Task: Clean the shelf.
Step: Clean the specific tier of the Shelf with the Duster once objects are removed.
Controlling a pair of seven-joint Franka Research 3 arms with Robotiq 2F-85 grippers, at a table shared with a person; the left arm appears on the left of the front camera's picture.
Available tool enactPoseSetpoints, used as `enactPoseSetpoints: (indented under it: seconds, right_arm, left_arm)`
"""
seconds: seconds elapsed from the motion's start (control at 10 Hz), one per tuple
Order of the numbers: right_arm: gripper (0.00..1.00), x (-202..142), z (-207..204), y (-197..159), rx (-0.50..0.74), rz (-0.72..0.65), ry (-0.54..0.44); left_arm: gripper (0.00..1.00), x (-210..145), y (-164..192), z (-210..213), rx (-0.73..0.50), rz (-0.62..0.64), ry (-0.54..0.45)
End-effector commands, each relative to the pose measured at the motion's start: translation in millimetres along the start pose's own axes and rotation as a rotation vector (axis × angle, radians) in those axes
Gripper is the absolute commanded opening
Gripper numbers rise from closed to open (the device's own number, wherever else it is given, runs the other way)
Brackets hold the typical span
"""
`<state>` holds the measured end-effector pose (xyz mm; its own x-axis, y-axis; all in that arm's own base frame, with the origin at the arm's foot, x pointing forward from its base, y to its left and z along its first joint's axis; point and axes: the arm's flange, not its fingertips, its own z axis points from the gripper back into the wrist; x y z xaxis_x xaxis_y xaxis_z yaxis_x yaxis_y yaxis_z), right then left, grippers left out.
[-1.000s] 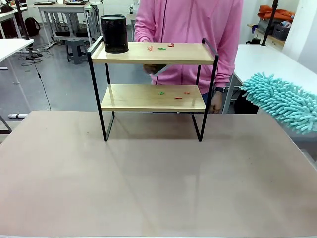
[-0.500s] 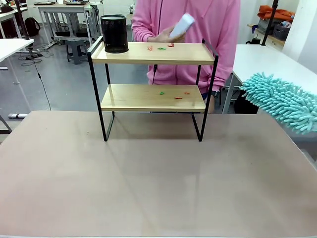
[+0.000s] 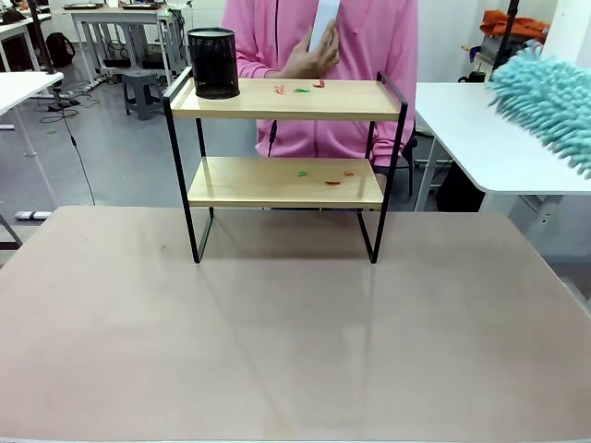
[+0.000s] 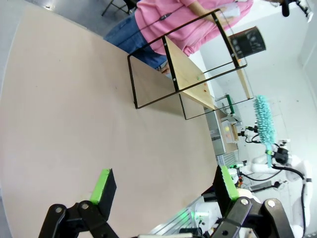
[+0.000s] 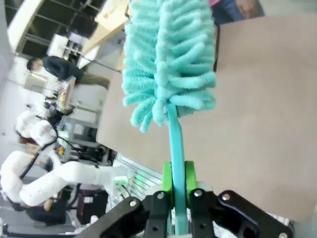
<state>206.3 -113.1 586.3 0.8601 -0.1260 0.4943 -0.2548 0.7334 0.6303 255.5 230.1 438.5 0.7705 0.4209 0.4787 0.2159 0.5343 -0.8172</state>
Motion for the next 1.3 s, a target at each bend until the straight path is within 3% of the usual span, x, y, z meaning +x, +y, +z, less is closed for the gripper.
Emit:
enactPoseSetpoints:
  seconds: [0.0,0.2,0.5,0.6,0.7,0.8,0.9,1.2]
  right_arm:
    - [0.12,-44,-24,39,-0.057,0.123,0.233]
    - [0.12,-83,-37,73,-0.096,0.294,0.312]
    - [0.12,-90,-97,106,-0.125,0.439,0.397]
    - [0.12,-82,-49,95,-0.118,0.339,0.385]
    - [0.12,-80,-67,109,-0.132,0.387,0.417]
    - [0.12,-79,-62,99,-0.241,0.315,0.322]
    - [0.12,-80,-84,116,-0.208,0.436,0.318]
    - [0.12,-46,-137,128,-0.281,0.408,0.338]
  left_arm:
    - [1.00,1,-1,0,-0.018,-0.022,-0.013]
    - [1.00,1,-1,0,-0.018,-0.022,-0.013]
    - [1.00,1,-1,0,-0.018,-0.022,-0.013]
    - [1.00,1,-1,0,-0.018,-0.022,-0.013]
    - [1.00,1,-1,0,-0.018,-0.022,-0.013]
    - [1.00,1,-1,0,-0.018,-0.022,-0.013]
    - [1.00,1,-1,0,-0.018,-0.022,-0.013]
    - [1.00,1,-1,0,-0.018,-0.022,-0.013]
